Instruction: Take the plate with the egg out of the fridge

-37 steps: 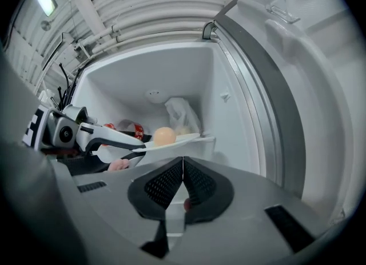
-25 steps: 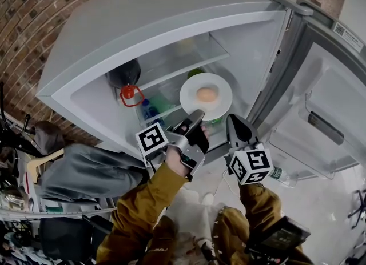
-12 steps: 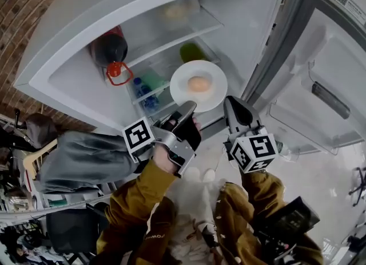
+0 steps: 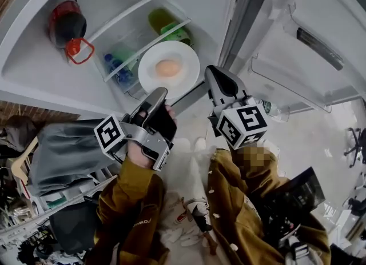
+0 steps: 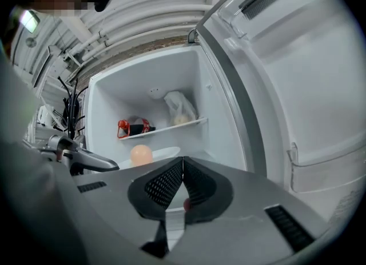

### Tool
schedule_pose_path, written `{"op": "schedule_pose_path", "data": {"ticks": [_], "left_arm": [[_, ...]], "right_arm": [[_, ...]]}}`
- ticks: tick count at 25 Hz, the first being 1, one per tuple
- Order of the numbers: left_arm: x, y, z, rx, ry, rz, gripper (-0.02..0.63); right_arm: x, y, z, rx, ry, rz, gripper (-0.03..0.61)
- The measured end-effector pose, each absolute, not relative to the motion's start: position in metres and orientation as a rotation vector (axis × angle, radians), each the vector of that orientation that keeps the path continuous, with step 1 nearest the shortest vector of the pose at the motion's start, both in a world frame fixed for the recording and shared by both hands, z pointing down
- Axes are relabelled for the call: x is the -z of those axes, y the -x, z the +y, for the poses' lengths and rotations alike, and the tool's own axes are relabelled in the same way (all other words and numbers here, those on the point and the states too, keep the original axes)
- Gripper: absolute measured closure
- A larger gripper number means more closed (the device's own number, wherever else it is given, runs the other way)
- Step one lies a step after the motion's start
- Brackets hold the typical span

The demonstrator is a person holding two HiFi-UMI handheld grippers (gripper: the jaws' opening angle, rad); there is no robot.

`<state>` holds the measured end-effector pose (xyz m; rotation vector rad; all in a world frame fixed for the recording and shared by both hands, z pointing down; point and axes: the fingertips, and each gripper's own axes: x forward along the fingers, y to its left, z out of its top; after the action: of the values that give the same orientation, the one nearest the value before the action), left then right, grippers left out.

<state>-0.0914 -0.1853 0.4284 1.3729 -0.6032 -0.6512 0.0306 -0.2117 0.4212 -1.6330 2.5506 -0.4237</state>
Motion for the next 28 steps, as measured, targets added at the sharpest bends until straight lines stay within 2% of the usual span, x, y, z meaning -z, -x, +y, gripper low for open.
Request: {"op": "schedule_pose_path", "data": {"ticks": [28], "left_arm": [[-0.464, 0.076, -0.118, 0.526, -1.334, -0.559, 0.583]], "right_arm": [[-0.444, -0.046, -0.178, 0.506, 1.644, 2.577, 0.572]]}}
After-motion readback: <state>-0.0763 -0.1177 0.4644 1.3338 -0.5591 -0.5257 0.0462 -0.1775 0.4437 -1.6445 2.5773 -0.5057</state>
